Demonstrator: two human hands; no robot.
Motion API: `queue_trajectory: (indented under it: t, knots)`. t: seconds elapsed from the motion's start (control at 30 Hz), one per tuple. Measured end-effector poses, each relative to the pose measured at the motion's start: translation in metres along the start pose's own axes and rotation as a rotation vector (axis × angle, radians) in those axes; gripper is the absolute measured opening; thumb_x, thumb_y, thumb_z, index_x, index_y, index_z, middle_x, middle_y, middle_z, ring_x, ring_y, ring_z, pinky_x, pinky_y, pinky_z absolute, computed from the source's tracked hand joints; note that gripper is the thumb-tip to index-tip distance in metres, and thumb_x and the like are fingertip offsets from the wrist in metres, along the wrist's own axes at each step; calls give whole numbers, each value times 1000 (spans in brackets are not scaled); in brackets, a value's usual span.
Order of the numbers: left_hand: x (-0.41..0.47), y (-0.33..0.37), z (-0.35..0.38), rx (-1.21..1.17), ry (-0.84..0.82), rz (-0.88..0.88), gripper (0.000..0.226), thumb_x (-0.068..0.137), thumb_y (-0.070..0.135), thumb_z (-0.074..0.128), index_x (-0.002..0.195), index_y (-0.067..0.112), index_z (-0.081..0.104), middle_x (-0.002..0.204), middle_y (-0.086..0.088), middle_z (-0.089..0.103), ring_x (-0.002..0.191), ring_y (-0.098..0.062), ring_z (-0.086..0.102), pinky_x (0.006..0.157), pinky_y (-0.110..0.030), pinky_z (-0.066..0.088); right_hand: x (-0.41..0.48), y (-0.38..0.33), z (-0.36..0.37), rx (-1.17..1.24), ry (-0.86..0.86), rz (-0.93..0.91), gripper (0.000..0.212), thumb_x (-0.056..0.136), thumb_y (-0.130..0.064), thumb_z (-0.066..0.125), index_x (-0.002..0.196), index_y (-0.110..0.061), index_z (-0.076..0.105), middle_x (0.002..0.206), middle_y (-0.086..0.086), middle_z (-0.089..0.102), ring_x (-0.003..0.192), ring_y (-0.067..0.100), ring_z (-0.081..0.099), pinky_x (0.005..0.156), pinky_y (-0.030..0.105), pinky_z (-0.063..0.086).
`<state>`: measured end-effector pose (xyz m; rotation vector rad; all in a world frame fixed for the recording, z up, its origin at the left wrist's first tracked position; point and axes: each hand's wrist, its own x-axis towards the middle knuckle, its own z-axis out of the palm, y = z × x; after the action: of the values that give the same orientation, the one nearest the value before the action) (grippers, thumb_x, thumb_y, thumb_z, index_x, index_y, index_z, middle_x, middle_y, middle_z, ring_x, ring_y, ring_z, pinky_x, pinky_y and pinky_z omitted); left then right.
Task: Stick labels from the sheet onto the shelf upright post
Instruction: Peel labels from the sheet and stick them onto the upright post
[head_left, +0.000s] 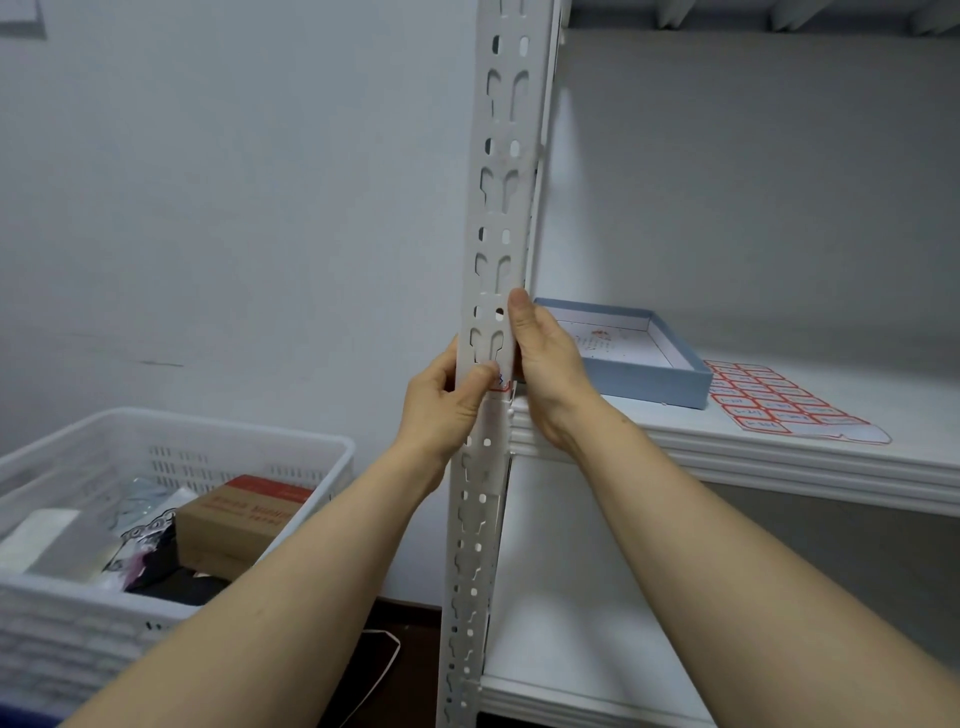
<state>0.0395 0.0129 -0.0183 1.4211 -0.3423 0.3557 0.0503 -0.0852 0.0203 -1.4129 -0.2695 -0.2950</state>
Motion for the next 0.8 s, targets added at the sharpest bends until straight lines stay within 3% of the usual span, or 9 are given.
queue_trajectory:
  t: [0.17,0.3,0.5,0.8]
  knots:
    - [2,1,1,29,18,6,22,92,7,53,101,21,67,83,12,68,64,14,60,57,-1,42,0,0,0,17,-13,6,47,95,-43,45,124,-6,53,114,15,66,94,24,66,76,32,55]
    - [2,1,-1,34,4,19,24,93,5,52,97,25,65,84,13,67,66,13,61,59,-1,42,0,0,-1,16,-19,2,46,95,-42,44,121,-6,55,112,16,67,92,24,65,81,38,55]
    - [1,-3,-2,35,-33,47,27,94,5,51,112,20,63,91,16,68,76,13,62,68,-3,44,0,0,-1,9,-20,-1,46,95,-43,44,121,-6,54,108,14,67,87,23,65,73,35,53]
    - [2,-2,1,-53,20,0,25,92,7,52,107,21,67,73,24,71,70,12,63,63,-2,43,2,1,-2,9,-11,-3,45,94,-43,46,120,-6,54,107,14,67,92,26,65,79,38,53]
